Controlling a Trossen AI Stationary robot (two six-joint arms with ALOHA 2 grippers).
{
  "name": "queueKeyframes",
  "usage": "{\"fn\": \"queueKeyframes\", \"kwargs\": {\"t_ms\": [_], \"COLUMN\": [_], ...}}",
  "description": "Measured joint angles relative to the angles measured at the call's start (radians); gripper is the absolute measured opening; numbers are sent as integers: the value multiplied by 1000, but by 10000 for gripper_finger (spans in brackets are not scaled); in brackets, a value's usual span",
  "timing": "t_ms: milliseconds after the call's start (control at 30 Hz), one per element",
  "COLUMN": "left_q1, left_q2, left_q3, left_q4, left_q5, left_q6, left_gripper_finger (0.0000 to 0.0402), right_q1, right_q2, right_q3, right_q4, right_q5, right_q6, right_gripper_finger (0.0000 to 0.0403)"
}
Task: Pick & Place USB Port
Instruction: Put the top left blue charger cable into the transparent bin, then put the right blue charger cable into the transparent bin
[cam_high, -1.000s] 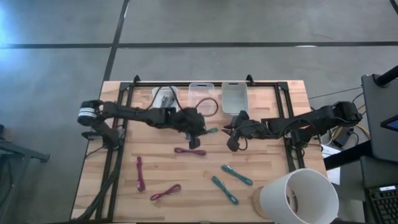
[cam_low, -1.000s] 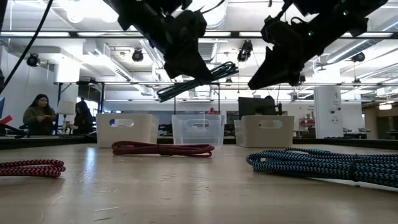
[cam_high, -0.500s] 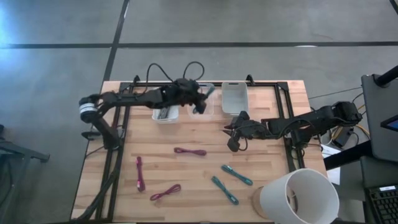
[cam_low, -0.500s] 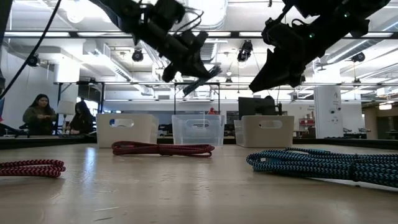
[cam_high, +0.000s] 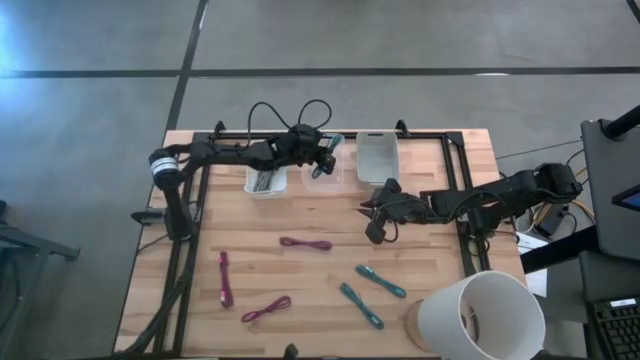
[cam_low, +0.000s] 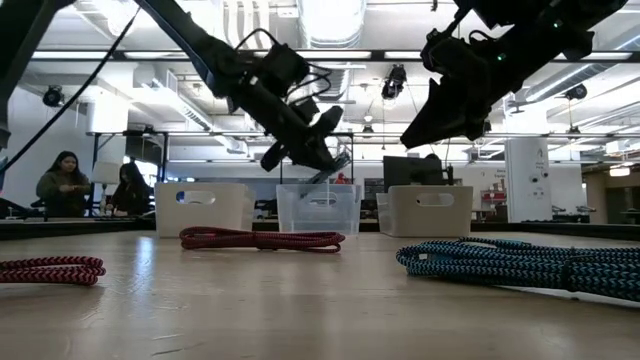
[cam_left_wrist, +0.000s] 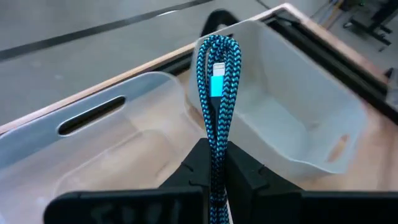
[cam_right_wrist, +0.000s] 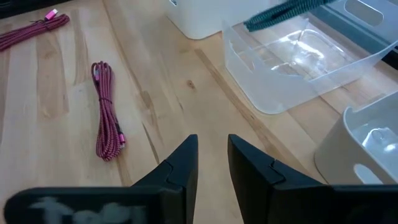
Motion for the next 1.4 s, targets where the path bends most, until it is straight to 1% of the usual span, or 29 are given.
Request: {"fn": "queueKeyframes", "kwargs": {"t_ms": [133, 467, 633, 900, 1133, 1400], "left_q1": [9, 10, 10, 10, 10, 10], "left_q2": [27, 77, 100, 143, 143, 142], "left_q3": [0, 0, 0, 2, 5, 14], "left_q4": [7, -7, -15, -9, -18, -23], "left_q5": [-42, -42, -52, -56, -56, -57], "left_q6": [-2, -48, -56, -64, -56, -56], "left_gripper_finger": [26, 27, 37, 36, 48, 78], "right_q1": [0, 0, 0, 0, 0, 0], "right_q2": [0, 0, 0, 0, 0, 0], "right_q3": [0, 0, 0, 0, 0, 0], "right_q4": [0, 2, 4, 4, 5, 7], "right_q5": [0, 2, 2, 2, 2, 2], "right_q6": [0, 0, 0, 0, 0, 0], "right_gripper_finger": [86, 73, 78, 86, 77, 76]}}
